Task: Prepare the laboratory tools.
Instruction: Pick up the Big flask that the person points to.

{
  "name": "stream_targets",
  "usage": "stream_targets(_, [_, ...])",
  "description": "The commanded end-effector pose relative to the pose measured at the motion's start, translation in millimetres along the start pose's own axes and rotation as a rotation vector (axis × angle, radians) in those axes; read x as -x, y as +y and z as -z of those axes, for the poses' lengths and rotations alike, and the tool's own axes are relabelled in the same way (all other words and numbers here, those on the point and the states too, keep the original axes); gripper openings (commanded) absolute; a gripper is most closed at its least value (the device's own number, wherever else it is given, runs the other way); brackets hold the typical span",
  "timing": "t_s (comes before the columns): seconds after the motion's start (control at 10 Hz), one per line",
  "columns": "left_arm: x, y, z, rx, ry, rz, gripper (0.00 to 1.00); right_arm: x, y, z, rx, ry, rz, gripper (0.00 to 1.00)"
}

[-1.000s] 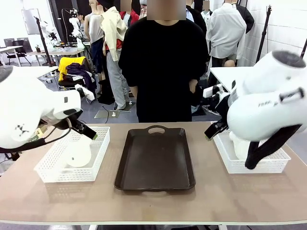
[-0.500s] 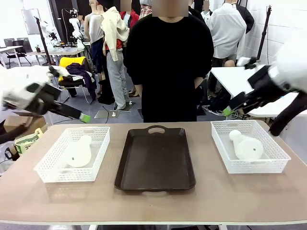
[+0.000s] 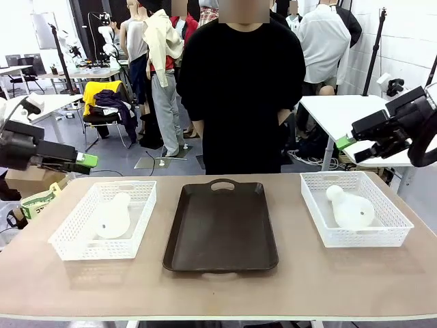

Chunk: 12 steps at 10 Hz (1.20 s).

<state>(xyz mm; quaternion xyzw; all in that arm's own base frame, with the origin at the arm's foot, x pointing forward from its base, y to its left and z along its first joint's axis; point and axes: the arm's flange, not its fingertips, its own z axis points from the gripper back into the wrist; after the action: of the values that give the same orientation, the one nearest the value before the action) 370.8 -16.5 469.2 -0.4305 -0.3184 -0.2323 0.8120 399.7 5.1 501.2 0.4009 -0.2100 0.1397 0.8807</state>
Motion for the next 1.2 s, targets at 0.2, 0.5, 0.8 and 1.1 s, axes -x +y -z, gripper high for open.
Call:
stream_targets(0.2, [9, 28, 8, 0.228, -0.102, -0.195, 1.00, -18, -34, 22, -0.179, 0.127, 0.103, 1.00])
stream_targets(0.5, [17, 43, 11, 0.375, -0.162, -0.308, 1.00, -15, -47, 32, -0.236, 0.153, 0.149, 1.00])
stream_targets(0.8, [24, 50, 21, 0.371, -0.020, -0.446, 1.00, -16, -59, 37, -0.281, 0.165, 0.183, 1.00])
stream_targets(1.1, [21, 49, 26, 0.398, 0.018, -0.487, 1.00, -16, -61, 35, -0.323, 0.164, 0.203, 1.00])
